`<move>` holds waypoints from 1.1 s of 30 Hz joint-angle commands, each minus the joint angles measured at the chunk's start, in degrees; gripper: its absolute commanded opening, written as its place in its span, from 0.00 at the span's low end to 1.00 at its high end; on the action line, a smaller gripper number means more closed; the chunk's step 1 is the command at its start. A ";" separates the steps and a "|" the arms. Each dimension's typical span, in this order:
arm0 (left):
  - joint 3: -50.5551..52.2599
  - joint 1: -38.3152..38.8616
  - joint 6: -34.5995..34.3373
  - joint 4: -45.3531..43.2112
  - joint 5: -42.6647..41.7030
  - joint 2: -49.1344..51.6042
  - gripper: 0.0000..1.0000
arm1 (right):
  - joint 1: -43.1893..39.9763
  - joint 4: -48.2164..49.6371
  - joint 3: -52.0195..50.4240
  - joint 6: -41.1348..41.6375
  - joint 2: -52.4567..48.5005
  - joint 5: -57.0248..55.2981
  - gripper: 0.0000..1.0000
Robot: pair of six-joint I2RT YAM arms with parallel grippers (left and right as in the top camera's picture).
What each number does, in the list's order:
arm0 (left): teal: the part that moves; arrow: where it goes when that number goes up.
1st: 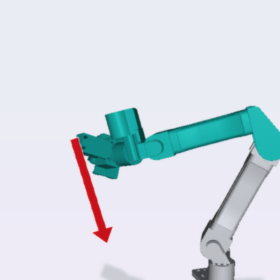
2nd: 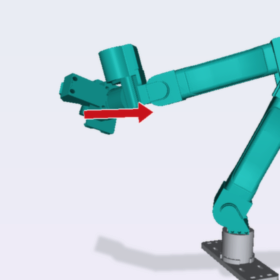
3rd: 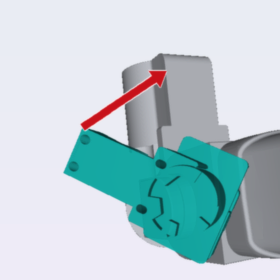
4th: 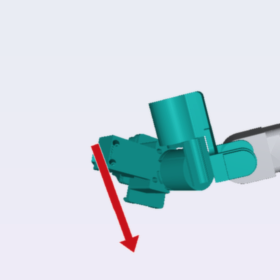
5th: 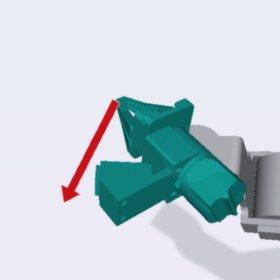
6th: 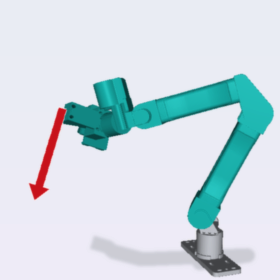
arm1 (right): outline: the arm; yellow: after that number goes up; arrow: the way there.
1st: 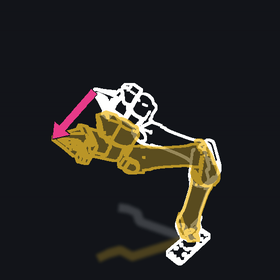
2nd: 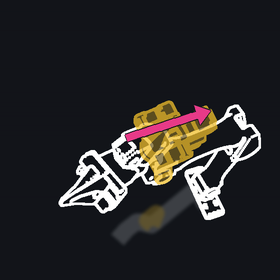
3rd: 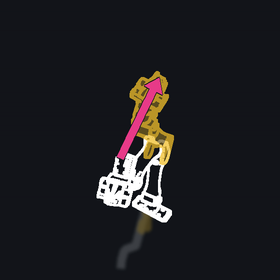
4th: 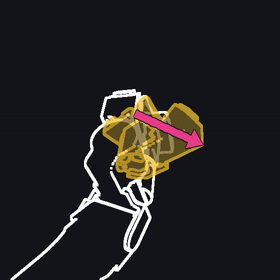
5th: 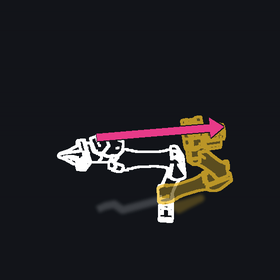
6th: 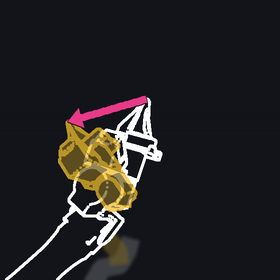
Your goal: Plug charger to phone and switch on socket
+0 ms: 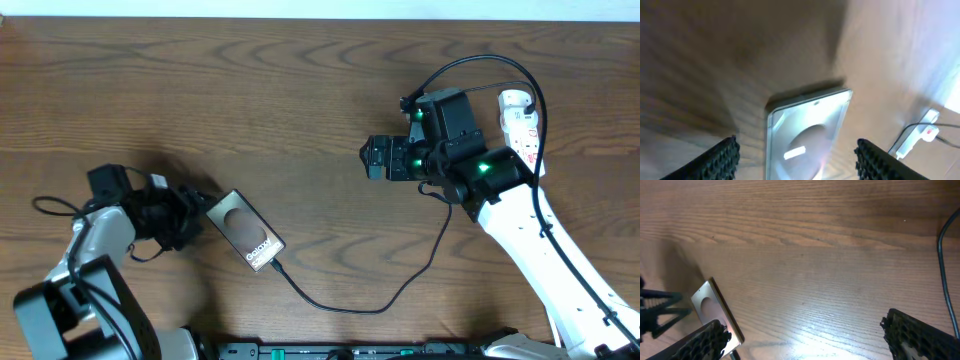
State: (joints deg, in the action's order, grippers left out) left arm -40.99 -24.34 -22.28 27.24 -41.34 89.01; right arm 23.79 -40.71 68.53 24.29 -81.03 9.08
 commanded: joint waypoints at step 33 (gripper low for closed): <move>-6.88 -0.98 -0.94 -2.89 -14.53 -33.51 0.84 | -54.12 -8.15 13.92 -30.93 -16.31 20.31 0.99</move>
State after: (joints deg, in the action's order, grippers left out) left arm -47.11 -25.12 -22.94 24.45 -55.22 54.76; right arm -30.15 -48.82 79.99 3.22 -93.38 28.77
